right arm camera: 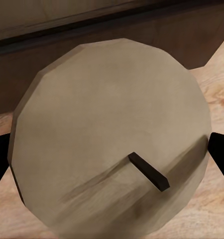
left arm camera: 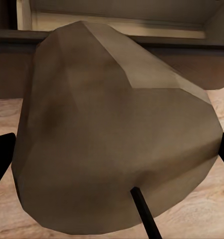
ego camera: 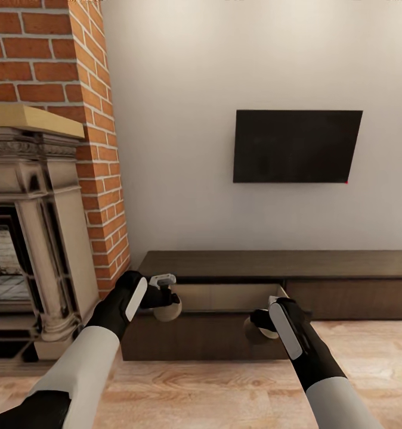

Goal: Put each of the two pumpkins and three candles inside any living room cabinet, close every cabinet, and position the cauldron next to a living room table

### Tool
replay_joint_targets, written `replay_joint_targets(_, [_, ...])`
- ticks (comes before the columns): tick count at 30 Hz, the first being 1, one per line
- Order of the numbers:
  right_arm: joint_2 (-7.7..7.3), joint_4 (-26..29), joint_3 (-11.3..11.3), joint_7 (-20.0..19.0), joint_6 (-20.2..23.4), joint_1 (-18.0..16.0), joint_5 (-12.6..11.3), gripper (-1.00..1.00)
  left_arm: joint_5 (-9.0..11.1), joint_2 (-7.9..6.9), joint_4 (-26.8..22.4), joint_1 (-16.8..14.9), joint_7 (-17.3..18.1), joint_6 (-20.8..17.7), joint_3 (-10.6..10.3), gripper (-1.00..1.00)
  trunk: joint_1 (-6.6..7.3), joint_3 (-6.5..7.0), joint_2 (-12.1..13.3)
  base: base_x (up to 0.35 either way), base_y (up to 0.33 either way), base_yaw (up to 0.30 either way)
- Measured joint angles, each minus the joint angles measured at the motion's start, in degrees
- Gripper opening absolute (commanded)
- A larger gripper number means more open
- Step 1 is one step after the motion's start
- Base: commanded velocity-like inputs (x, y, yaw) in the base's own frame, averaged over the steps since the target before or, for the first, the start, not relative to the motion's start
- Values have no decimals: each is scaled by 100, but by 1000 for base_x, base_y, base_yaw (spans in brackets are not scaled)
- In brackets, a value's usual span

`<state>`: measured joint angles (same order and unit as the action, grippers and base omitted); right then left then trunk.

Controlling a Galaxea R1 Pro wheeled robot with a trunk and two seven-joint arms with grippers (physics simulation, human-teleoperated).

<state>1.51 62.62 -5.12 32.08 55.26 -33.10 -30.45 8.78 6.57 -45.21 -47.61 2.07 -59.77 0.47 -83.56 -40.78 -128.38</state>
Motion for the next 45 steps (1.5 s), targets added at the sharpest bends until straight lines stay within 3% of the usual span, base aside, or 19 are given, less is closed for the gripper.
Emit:
replay_joint_targets(32, [4,11,-7,-18,-49,1,0,-100,2,1,17,0,1,0,1,-100,703,574,1284,0,0,0])
replay_joint_targets(35, [22,10,-8,-11,-91,1,16,-100,-2,1,23,0,1,0,1,-100,704,575,1285,0,0,0])
replay_joint_targets(41, [45,-58,-14,18,-801,0,83,-100,0,2,50,1,0,0,-4,-100,704,575,1285,0,0,0])
replay_joint_targets(45, [50,-89,-14,25,-987,1,92,-100,-1,2,66,1,6,0,-6,-100,704,575,1285,2,0,0])
